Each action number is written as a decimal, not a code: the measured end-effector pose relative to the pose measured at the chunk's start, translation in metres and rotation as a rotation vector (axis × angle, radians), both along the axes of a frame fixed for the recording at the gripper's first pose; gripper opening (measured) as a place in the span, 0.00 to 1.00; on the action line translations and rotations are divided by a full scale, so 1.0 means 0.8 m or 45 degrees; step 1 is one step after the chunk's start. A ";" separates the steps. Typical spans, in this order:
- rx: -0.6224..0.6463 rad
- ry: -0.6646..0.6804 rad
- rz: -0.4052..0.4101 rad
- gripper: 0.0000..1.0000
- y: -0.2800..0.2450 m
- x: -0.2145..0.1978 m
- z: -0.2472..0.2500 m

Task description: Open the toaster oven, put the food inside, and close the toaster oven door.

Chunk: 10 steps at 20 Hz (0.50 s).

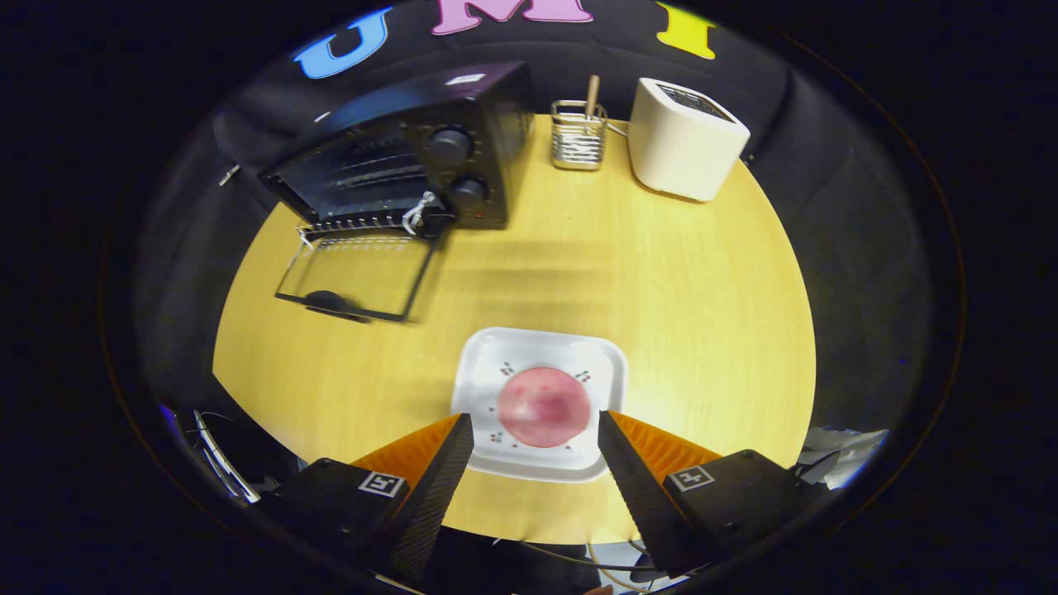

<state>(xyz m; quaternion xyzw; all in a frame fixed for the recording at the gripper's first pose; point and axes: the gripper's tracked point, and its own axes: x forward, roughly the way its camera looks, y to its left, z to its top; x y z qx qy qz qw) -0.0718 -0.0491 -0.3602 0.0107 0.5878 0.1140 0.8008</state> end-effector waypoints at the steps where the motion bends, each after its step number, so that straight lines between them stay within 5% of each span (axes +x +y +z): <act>1: -0.004 0.033 -0.016 0.99 -0.015 0.001 -0.011; 4: 0.003 0.138 -0.106 0.92 -0.047 0.004 -0.045; 7: 0.024 0.206 -0.154 0.55 -0.056 0.007 -0.068; 10: 0.067 0.280 -0.139 0.32 -0.047 0.007 -0.086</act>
